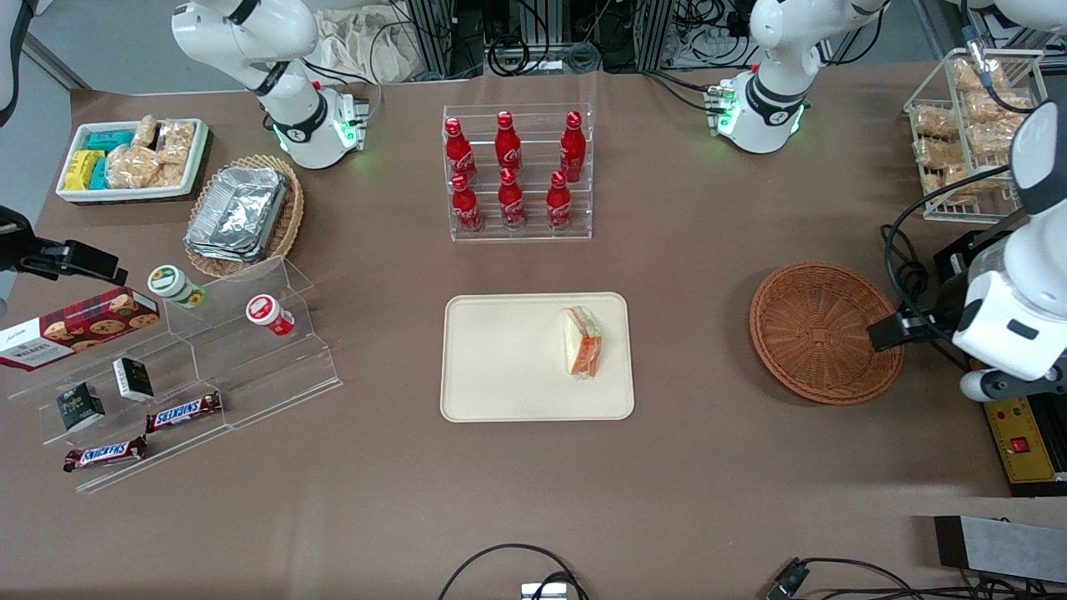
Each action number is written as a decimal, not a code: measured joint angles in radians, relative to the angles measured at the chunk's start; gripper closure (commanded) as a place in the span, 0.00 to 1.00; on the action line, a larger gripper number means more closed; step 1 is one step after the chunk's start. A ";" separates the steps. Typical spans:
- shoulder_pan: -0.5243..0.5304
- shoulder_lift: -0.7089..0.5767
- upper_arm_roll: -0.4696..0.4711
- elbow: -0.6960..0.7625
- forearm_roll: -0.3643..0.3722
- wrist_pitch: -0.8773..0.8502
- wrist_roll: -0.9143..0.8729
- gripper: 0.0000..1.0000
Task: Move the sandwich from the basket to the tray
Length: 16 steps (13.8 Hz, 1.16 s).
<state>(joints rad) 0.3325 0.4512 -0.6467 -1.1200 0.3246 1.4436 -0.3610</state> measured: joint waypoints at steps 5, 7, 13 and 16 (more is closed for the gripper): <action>-0.116 -0.130 0.290 -0.071 -0.191 -0.004 0.280 0.00; -0.154 -0.194 0.385 -0.124 -0.224 -0.001 0.390 0.00; -0.215 -0.359 0.444 -0.323 -0.233 0.075 0.410 0.00; -0.242 -0.427 0.462 -0.374 -0.254 0.089 0.393 0.00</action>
<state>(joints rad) 0.0904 0.0242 -0.1847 -1.4942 0.0710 1.5325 0.0322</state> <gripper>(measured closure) 0.000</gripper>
